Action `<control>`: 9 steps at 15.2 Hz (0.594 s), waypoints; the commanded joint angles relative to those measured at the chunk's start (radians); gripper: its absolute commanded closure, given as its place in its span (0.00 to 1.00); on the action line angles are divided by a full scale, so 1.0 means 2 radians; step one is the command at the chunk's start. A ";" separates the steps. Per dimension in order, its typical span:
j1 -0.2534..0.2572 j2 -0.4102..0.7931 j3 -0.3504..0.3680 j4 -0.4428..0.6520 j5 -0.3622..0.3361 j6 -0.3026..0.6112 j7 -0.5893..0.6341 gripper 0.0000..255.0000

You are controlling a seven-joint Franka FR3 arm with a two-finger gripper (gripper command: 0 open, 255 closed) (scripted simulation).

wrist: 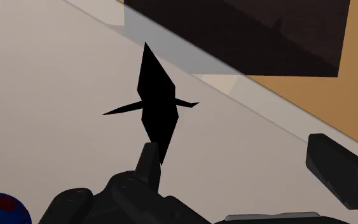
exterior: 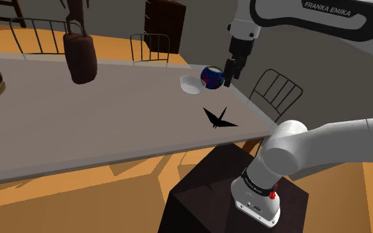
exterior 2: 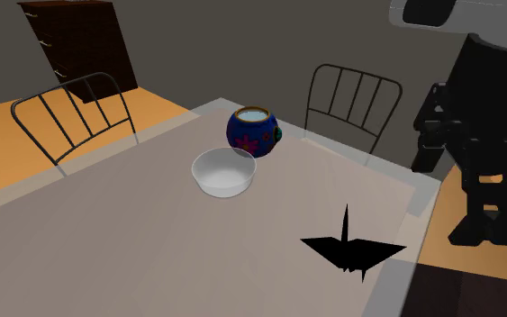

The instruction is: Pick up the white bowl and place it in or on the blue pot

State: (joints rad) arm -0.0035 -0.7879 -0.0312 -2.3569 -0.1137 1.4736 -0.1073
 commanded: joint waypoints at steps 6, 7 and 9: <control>-0.005 0.069 -0.020 -0.003 -0.027 0.076 -0.022 0.00; -0.006 0.084 -0.024 -0.002 -0.032 0.091 -0.026 0.00; -0.009 0.115 -0.031 0.003 -0.042 0.120 -0.034 0.00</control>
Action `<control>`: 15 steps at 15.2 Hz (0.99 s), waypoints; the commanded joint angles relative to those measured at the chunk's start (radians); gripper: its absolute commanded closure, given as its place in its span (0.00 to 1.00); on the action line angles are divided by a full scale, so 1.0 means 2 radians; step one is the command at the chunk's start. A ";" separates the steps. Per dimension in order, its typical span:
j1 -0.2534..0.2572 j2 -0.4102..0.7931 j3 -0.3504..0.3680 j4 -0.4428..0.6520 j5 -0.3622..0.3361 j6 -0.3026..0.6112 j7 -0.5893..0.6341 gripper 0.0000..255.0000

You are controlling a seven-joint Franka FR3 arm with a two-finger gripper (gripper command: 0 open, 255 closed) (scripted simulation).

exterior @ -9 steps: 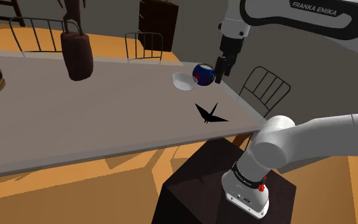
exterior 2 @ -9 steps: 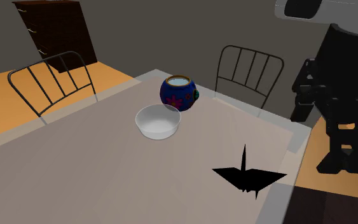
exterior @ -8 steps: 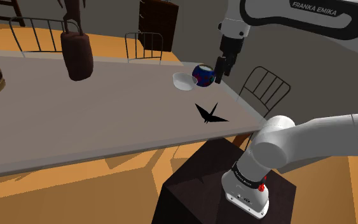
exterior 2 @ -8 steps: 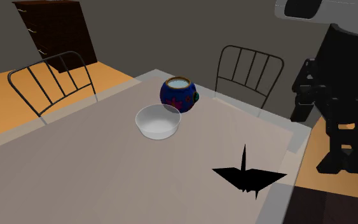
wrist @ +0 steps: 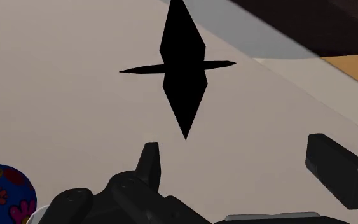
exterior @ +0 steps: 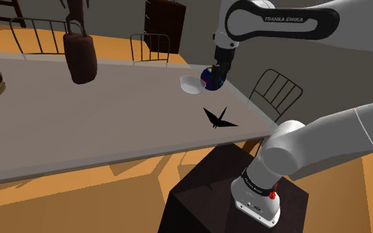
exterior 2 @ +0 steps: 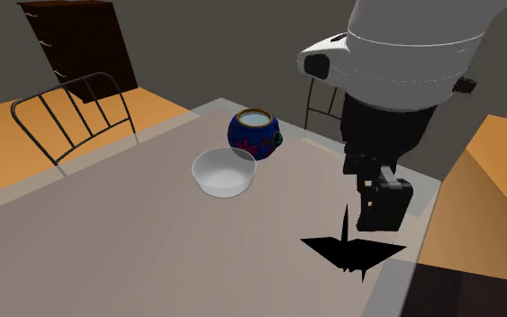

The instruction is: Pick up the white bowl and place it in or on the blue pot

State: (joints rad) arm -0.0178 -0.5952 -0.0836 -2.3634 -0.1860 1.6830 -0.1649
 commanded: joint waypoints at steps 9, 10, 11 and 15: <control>-0.011 0.175 -0.033 0.062 -0.036 0.127 -0.038 0.00; -0.012 0.193 -0.036 0.071 -0.038 0.137 -0.041 0.00; -0.013 0.211 -0.038 0.081 -0.040 0.147 -0.045 0.00; -0.018 0.286 -0.046 0.128 -0.045 0.181 -0.059 0.00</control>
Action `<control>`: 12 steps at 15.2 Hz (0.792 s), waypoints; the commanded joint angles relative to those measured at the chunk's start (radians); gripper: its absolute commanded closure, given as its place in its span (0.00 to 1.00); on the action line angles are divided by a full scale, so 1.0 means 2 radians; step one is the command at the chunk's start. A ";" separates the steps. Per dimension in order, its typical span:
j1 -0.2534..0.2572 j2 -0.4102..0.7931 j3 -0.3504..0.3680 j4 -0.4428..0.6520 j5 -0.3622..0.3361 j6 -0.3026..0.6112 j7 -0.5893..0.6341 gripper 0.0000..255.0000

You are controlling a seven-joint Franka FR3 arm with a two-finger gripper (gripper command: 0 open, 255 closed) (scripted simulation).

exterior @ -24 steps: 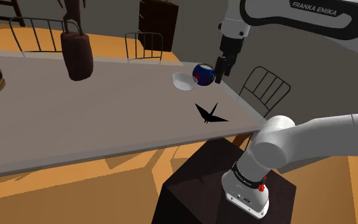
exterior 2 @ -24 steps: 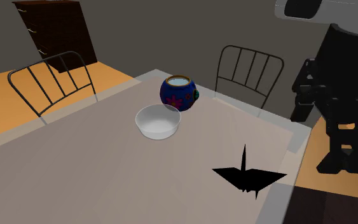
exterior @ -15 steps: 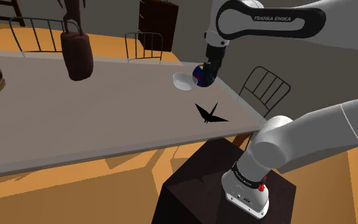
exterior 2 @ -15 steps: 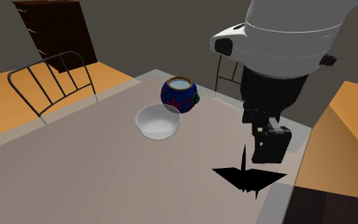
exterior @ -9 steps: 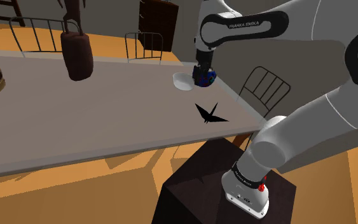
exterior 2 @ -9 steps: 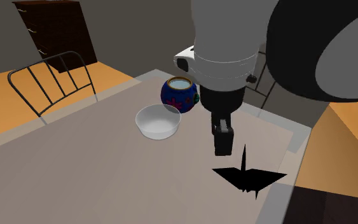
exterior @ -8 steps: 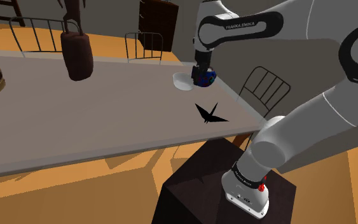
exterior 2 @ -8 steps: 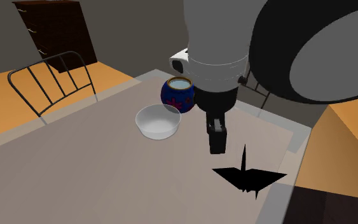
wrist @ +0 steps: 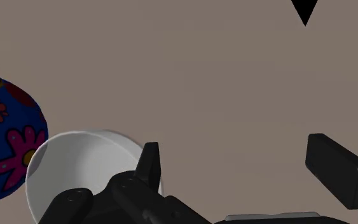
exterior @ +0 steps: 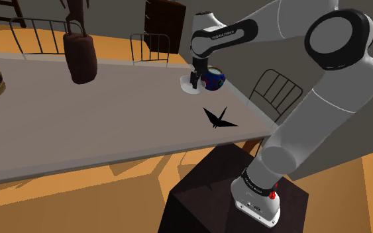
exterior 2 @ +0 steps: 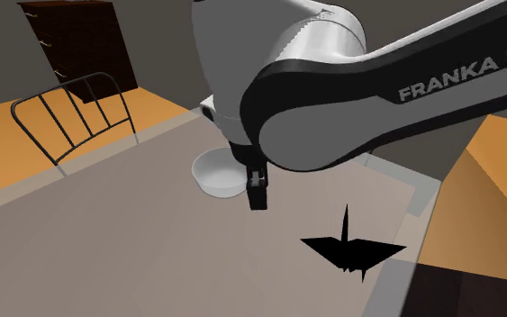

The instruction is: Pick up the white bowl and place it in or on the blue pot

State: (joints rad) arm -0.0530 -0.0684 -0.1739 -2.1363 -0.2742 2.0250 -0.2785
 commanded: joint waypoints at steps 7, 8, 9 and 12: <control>-0.013 0.155 -0.009 0.122 0.000 0.047 -0.029 0.00; -0.015 0.174 -0.009 0.140 0.001 0.049 -0.032 0.00; -0.017 0.194 -0.009 0.159 0.001 0.052 -0.036 0.00; -0.021 0.210 -0.010 0.163 0.001 0.064 -0.038 0.00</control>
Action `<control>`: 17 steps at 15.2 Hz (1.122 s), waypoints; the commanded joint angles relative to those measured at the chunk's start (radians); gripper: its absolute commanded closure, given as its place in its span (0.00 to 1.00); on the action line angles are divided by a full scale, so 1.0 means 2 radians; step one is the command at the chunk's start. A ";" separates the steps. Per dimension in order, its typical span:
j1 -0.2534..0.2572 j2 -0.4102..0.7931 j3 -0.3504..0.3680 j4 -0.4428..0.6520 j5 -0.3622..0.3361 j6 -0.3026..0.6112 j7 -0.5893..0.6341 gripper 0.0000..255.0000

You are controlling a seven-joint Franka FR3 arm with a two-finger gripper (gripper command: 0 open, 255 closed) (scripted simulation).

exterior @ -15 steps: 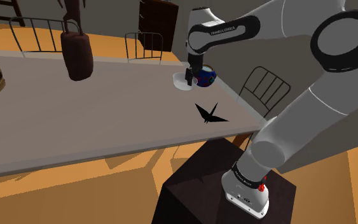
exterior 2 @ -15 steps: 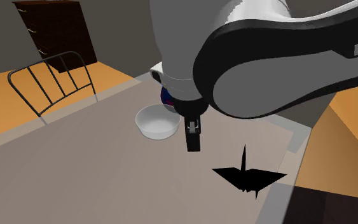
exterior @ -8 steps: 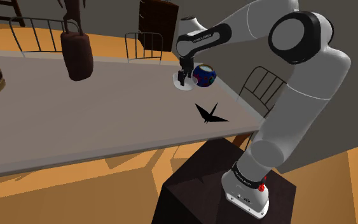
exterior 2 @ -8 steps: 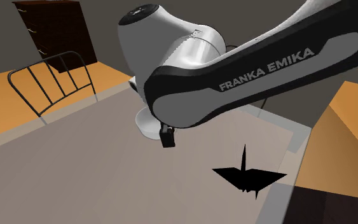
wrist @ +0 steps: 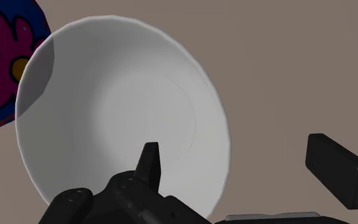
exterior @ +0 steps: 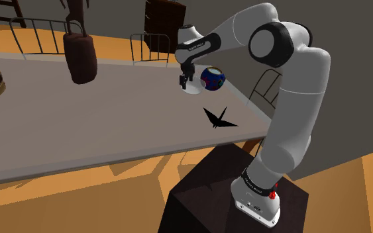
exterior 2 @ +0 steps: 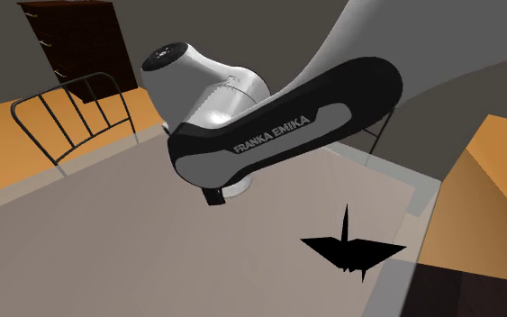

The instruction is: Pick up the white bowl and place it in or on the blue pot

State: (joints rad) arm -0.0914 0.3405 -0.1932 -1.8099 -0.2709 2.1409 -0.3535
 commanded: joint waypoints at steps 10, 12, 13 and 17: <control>-0.007 0.024 -0.003 -0.011 -0.001 0.037 0.000 0.00; -0.007 0.024 -0.003 -0.011 -0.001 0.037 0.000 0.00; -0.007 0.024 -0.003 -0.011 -0.001 0.037 0.000 0.00; -0.007 0.024 -0.003 -0.011 -0.001 0.037 0.000 1.00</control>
State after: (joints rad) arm -0.1062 0.3873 -0.1986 -1.8328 -0.2733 2.2147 -0.3535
